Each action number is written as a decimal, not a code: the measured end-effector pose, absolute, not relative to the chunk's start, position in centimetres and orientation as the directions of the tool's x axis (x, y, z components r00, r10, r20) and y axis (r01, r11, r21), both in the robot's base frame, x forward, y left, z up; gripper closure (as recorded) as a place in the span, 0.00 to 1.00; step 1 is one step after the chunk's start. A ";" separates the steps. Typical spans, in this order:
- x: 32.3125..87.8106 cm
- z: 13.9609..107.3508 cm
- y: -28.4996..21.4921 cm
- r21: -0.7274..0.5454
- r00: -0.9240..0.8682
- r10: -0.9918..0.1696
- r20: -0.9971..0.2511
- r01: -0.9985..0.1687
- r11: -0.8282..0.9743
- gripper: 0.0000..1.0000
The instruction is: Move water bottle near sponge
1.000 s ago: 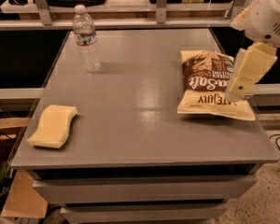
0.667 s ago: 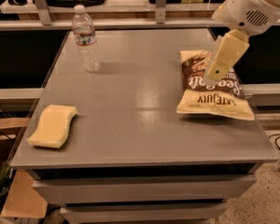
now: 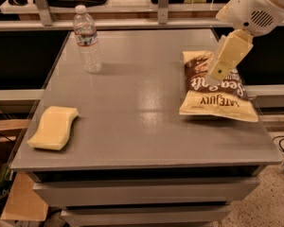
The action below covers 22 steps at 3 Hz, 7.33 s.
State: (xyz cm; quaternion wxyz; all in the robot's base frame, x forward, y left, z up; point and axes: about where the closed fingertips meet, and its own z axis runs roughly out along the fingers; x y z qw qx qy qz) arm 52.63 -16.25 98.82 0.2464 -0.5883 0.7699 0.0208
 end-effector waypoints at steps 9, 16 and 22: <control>66.4 92.2 5.9 -0.067 -0.075 -0.421 -0.904 -0.947 0.313 0.00; 70.3 93.6 15.8 -0.014 -0.006 -0.110 -0.994 -0.984 0.179 0.64; 58.9 94.9 16.3 -0.030 0.067 -0.144 -0.987 -0.968 -0.249 1.00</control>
Offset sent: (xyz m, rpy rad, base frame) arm 0.0787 0.0996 -0.0306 0.2493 0.0390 0.1152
